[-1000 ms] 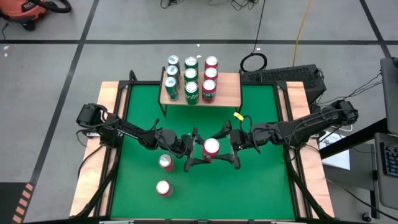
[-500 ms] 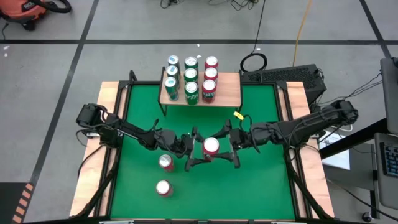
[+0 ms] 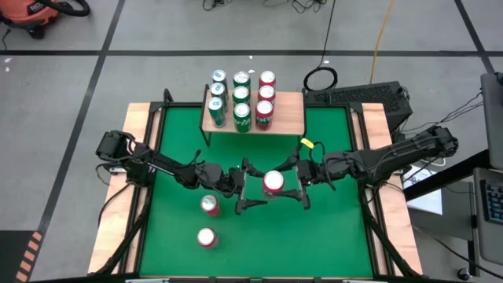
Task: Place canned beverage on shelf
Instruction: Put the orange soda can on the shelf
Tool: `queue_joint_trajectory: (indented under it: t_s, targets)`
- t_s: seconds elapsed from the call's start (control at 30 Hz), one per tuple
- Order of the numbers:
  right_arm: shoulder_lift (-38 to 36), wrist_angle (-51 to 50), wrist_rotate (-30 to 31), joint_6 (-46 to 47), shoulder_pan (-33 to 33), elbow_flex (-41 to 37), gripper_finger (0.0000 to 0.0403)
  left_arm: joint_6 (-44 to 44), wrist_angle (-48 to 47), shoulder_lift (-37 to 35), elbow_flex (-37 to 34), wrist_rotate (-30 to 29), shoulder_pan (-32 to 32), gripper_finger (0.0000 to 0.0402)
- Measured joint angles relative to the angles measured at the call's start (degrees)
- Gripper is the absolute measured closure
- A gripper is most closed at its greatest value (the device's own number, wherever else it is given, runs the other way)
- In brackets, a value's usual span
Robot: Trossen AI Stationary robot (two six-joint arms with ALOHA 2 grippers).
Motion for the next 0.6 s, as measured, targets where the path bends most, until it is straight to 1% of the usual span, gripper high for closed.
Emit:
queue_joint_trajectory:
  t_s: [0.13, 0.23, 0.37, 0.5, 0.6]
  targets:
    - [-3.52, -3.84, 0.00, -1.33, -1.27, 0.00, 0.0108, -0.49, -1.25, -1.27, 0.00, -0.29, 0.14, 0.0005]
    - [-6.62, -6.74, 0.10, -4.09, -2.71, 0.00, 0.0108, -1.12, -5.08, -3.40, 0.00, -2.16, 0.42, 0.0005]
    - [-10.55, -9.31, 0.04, -7.55, -6.24, 0.00, 0.0108, -2.30, -10.86, -6.23, 0.00, -3.08, 0.27, 0.0004]
    - [-13.50, -9.73, -0.33, -9.69, -10.76, 0.00, 0.0108, -3.77, -13.88, -7.28, -0.02, -3.13, -0.67, 0.0004]
    - [-15.39, -10.27, -5.08, -10.60, -14.90, 0.00, 0.0108, -3.79, -14.84, -7.30, -0.02, -3.68, -1.70, 0.0004]
